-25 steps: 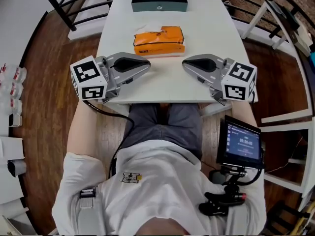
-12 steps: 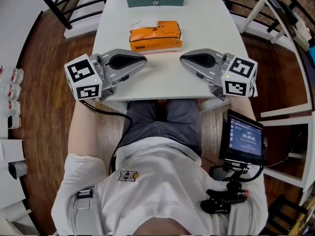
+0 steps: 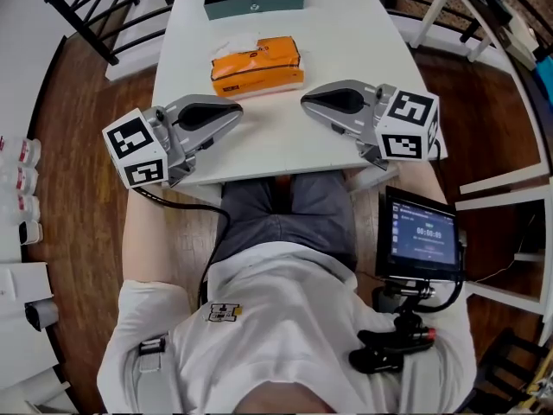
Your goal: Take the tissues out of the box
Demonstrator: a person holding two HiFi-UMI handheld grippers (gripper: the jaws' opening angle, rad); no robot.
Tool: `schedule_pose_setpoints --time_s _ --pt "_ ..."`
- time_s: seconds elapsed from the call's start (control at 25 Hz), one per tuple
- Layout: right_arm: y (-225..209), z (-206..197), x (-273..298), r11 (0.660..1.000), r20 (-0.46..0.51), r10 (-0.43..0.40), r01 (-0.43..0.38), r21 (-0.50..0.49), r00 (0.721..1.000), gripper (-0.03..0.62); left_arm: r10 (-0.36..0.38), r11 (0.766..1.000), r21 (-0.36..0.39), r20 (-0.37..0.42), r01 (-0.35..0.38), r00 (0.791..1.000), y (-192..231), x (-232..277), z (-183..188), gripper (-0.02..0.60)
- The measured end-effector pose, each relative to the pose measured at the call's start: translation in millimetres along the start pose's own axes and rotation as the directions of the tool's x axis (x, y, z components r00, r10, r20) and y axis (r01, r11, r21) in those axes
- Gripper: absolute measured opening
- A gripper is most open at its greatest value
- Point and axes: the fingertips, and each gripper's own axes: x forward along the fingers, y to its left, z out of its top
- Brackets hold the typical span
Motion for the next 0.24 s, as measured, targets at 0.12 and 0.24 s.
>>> schedule_pose_setpoints --time_s 0.12,0.24 --pt "-1.1 2.6 0.7 1.000 0.001 0.007 -0.007 -0.008 1.000 0.000 0.010 1.000 0.004 0.003 -0.010 1.000 1.0 -1.3 2.0 0.000" --pt "-3.8 7.4 2.5 1.000 0.003 0.020 -0.020 -0.022 1.000 0.000 0.027 1.000 0.012 0.006 -0.027 1.000 3.7 -3.3 5.4 0.000"
